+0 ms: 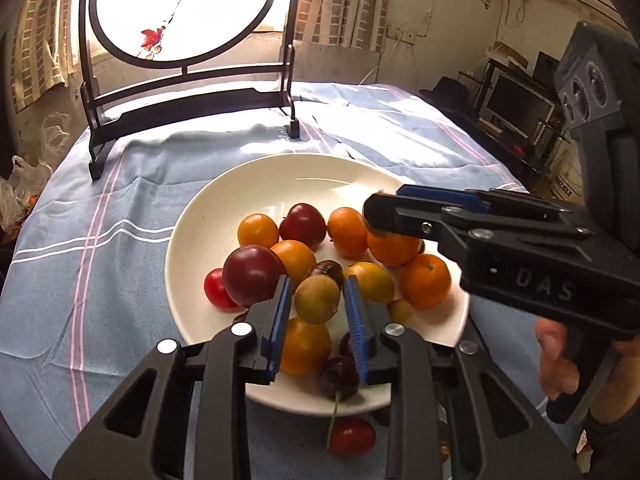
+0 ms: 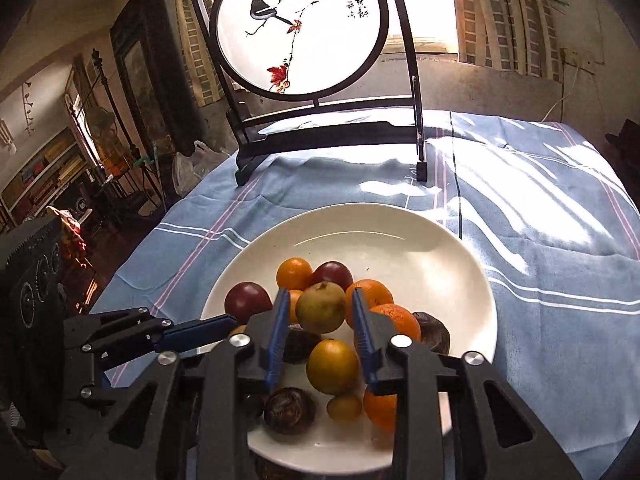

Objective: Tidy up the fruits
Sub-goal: 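Carry a yellow lemon to the plate with left tool while right carries another lemon, then carry a red tomato to the plate with left tool while right carries yellow fruit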

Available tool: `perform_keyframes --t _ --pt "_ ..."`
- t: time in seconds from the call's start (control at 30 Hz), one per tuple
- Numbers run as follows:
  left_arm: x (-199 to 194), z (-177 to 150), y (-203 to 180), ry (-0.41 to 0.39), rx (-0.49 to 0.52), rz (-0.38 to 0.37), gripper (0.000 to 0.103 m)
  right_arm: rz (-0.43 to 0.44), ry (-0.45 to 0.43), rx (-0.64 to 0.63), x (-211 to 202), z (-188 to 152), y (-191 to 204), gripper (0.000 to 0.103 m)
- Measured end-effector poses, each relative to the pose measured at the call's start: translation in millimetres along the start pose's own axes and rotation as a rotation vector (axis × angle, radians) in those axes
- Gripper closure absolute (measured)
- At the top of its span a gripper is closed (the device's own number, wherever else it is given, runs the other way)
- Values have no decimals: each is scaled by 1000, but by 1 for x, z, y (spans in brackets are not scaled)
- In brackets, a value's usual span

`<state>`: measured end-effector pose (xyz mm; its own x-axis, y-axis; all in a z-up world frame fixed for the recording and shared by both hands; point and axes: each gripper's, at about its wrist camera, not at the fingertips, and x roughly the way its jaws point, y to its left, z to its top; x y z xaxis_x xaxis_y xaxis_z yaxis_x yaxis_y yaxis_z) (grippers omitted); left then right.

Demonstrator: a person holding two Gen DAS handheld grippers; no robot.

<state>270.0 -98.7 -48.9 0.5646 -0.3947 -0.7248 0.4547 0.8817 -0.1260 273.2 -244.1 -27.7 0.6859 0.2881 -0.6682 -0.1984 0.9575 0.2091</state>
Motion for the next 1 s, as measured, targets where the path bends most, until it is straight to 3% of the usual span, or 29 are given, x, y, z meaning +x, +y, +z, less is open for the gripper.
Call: perform_keyframes --t 0.03,0.13,0.3,0.53,0.63,0.8,1.0 --pt "-1 0 4 -6 -16 -2 64 -15 -17 -5 -2 0 2 53" --pt "-17 -5 10 -43 -29 4 53 3 -35 -16 -16 -5 4 53" --pt "-55 -36 6 -75 33 -10 44 9 -61 -23 -56 -37 -2 53" --pt "-60 -92 -16 -3 138 -6 44 10 -66 20 -88 -102 -20 52" --pt "-66 -100 -11 7 106 -28 44 26 -69 59 -93 -118 -26 52" --pt "-57 -104 -19 26 136 -8 45 44 -58 100 -93 -135 -36 52" --pt "-23 -93 -22 89 94 -24 66 66 -65 144 -94 -138 -44 52"
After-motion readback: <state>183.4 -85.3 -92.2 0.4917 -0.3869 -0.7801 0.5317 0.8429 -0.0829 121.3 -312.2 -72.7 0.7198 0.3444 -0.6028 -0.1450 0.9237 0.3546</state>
